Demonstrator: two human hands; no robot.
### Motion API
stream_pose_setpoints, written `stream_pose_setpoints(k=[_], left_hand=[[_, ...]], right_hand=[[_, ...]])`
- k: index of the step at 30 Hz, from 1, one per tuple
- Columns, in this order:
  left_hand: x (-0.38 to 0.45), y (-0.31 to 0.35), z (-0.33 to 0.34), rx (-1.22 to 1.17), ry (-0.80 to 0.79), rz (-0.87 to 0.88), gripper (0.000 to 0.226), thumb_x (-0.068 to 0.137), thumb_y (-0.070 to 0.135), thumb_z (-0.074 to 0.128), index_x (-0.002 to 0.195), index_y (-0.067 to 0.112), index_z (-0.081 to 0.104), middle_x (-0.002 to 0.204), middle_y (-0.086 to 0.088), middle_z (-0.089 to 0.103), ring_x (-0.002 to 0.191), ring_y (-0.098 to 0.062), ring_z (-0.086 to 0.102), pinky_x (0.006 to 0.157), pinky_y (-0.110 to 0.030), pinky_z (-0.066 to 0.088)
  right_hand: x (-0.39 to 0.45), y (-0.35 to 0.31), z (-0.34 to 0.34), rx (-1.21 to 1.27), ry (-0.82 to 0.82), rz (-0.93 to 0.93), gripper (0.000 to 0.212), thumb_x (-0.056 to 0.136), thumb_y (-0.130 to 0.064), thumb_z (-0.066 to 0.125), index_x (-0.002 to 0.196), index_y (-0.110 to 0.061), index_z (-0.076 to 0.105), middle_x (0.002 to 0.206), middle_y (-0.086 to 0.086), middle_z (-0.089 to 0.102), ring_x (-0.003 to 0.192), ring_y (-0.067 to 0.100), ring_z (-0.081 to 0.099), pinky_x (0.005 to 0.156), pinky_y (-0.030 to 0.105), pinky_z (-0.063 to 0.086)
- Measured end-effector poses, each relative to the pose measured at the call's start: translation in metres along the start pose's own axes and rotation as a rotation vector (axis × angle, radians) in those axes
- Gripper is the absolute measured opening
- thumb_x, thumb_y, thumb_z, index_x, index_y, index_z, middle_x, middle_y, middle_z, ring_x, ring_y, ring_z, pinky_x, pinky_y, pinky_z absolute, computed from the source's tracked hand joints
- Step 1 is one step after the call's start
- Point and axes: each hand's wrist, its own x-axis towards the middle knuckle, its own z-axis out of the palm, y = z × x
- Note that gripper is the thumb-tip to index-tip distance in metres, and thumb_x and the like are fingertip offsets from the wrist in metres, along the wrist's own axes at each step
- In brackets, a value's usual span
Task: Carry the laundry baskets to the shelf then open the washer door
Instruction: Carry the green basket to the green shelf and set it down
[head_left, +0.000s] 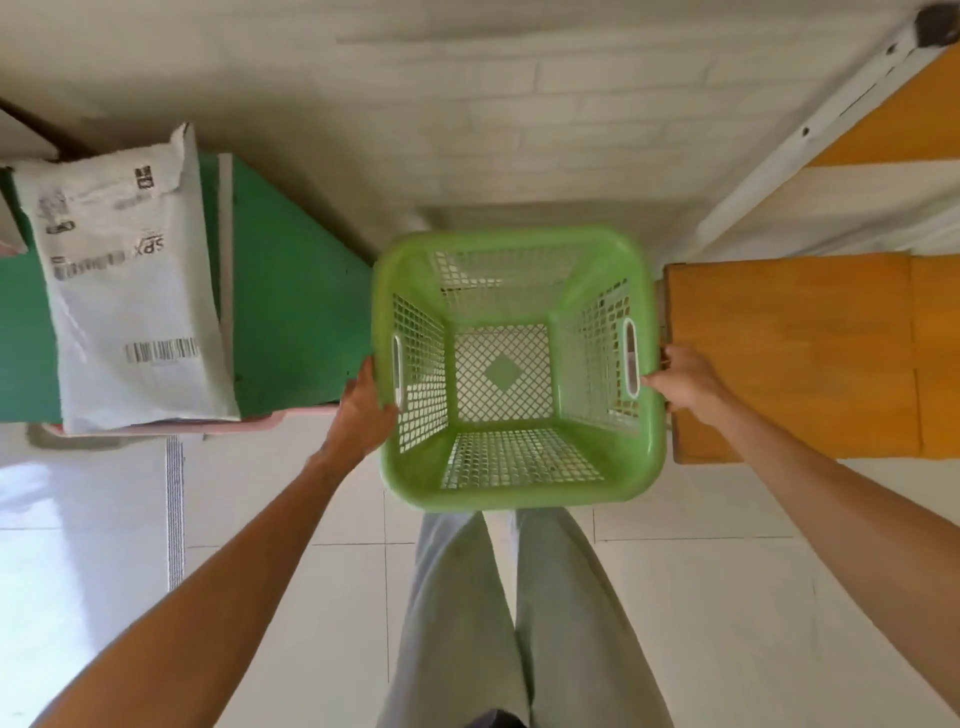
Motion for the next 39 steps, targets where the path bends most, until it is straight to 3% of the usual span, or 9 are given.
stream_pose_setpoints(k=[5,9,14,22,25,27,30,35,39], left_hand=[[0.056,-0.019,0.026,-0.008,-0.013,-0.023,0.065,0.085,-0.002,0.062,0.144,0.008,0.036,0.105,-0.011,0.058,0.089,-0.030,0.062,0.058,-0.021,0.050],[0.089,-0.032,0.040,-0.082,-0.033,-0.119,0.080,0.084,0.021,0.067,0.152,0.021,0.026,0.125,-0.011,0.057,0.111,-0.031,0.058,0.088,-0.046,0.055],[0.111,-0.038,0.055,-0.138,-0.030,-0.149,0.078,0.082,0.027,0.066,0.150,0.027,0.028,0.125,-0.011,0.056,0.114,-0.030,0.057,0.093,-0.051,0.054],[0.118,-0.054,0.066,-0.158,-0.042,-0.166,0.089,0.074,0.039,0.068,0.150,0.029,0.023,0.128,-0.010,0.055,0.117,-0.032,0.056,0.094,-0.055,0.054],[0.113,-0.048,0.061,-0.132,-0.049,-0.143,0.094,0.070,0.049,0.068,0.150,0.029,0.023,0.133,-0.009,0.052,0.122,-0.031,0.053,0.097,-0.055,0.052],[0.085,-0.016,0.043,-0.105,-0.052,-0.103,0.088,0.078,0.040,0.071,0.151,0.022,0.025,0.137,-0.006,0.049,0.127,-0.027,0.048,0.106,-0.047,0.044],[0.040,0.026,0.011,-0.042,-0.065,-0.075,0.079,0.091,0.024,0.069,0.154,0.010,0.023,0.148,-0.010,0.040,0.136,-0.026,0.037,0.110,-0.040,0.032],[-0.057,0.095,-0.057,0.100,-0.093,0.028,0.067,0.098,0.035,0.058,0.152,0.006,0.030,0.154,-0.016,0.040,0.141,-0.031,0.039,0.112,-0.036,0.030],[-0.131,0.130,-0.094,0.164,-0.062,0.096,0.076,0.096,0.049,0.053,0.153,0.005,0.029,0.157,-0.017,0.036,0.144,-0.032,0.034,0.117,-0.042,0.026]], right_hand=[[0.063,0.002,0.036,-0.012,0.038,0.063,0.024,0.083,0.001,0.065,0.107,-0.004,0.063,0.098,0.016,0.068,0.085,0.032,0.069,0.071,0.043,0.061],[0.100,0.011,0.055,0.032,0.025,0.101,0.029,0.079,-0.001,0.071,0.107,-0.004,0.062,0.102,0.016,0.070,0.087,0.034,0.071,0.073,0.049,0.062],[0.126,0.015,0.063,-0.026,0.037,0.094,0.030,0.079,-0.005,0.073,0.108,-0.004,0.062,0.105,0.017,0.069,0.092,0.035,0.069,0.077,0.048,0.061],[0.135,0.024,0.068,-0.104,0.013,0.048,0.037,0.077,-0.013,0.074,0.112,-0.008,0.062,0.105,0.010,0.070,0.090,0.029,0.069,0.077,0.041,0.061],[0.125,0.020,0.066,-0.164,0.021,-0.026,0.040,0.081,-0.021,0.074,0.116,-0.011,0.059,0.106,0.006,0.068,0.087,0.024,0.064,0.062,0.027,0.049],[0.109,0.012,0.062,-0.148,0.030,-0.082,0.041,0.083,-0.023,0.074,0.119,-0.011,0.059,0.109,0.005,0.069,0.084,0.021,0.064,0.055,0.022,0.045],[0.065,-0.012,0.048,-0.119,-0.014,-0.153,0.034,0.090,-0.021,0.067,0.122,-0.013,0.061,0.108,0.000,0.067,0.089,0.021,0.066,0.063,0.020,0.048],[-0.013,-0.040,0.010,-0.102,-0.102,-0.242,0.071,0.089,-0.061,0.047,0.144,-0.016,0.039,0.136,0.012,0.058,0.109,0.025,0.066,0.089,0.040,0.055],[-0.119,-0.062,-0.034,-0.222,-0.045,-0.322,0.074,0.098,-0.057,0.035,0.152,-0.008,0.027,0.143,0.017,0.052,0.128,0.032,0.054,0.105,0.045,0.045]])
